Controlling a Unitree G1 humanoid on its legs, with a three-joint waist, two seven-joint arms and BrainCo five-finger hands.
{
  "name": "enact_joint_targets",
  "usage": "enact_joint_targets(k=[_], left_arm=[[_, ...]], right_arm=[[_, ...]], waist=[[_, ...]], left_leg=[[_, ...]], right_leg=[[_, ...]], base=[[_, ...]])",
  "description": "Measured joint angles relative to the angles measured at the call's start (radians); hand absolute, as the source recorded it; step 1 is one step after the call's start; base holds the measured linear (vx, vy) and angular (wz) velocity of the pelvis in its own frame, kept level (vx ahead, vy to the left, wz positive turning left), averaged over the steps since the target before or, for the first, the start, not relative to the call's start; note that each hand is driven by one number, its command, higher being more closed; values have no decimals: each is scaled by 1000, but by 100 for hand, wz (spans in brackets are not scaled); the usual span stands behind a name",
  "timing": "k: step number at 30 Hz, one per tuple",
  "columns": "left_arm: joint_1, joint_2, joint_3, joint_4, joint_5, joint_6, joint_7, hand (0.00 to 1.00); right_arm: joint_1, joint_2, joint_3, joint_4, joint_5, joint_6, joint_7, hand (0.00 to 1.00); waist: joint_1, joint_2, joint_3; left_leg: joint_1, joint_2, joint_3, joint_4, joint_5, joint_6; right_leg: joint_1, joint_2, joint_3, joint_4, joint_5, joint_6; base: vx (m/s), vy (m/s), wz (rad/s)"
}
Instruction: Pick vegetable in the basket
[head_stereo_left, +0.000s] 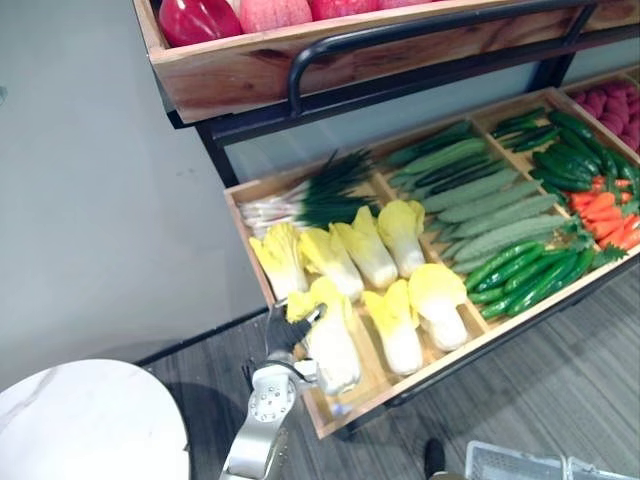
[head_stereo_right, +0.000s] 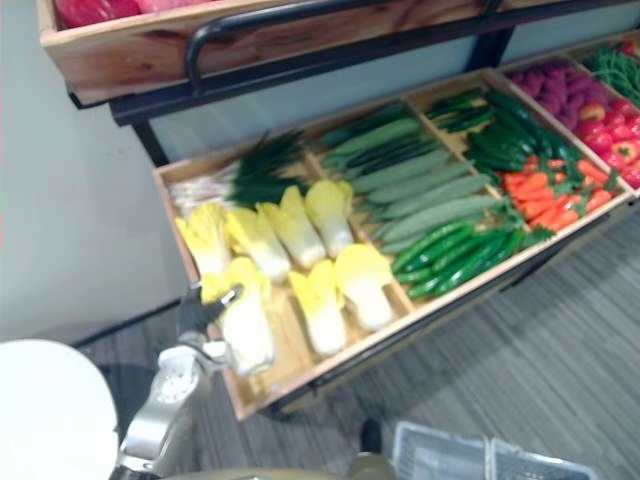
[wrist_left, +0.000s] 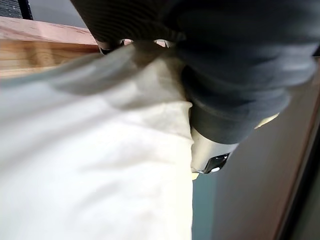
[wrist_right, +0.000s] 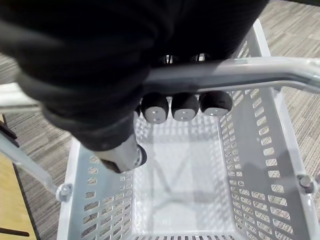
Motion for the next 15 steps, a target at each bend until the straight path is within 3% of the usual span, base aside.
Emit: enact_joint_targets(k=[7,15], left_arm=[[61,17,-21,-110,-70,-28,-33,100],[128,69,-64,-189,-116,-44,-98,100]], right_arm=[[-3,-116,50,-3,-47,-31,31,100],[-1,-276,259,-167,-128,-106,118,100]], waist=[[17,3,-29],[18,-4,-43]], left_leg=[[-31,-9,3,25,2,4],[-34,-8,41,64,-19,13]], right_leg=[[-19,-9,11,5,9,10],[-37,1,67,5,23,6]], base=[[-5,-4,0],[-55,-27,-19]])
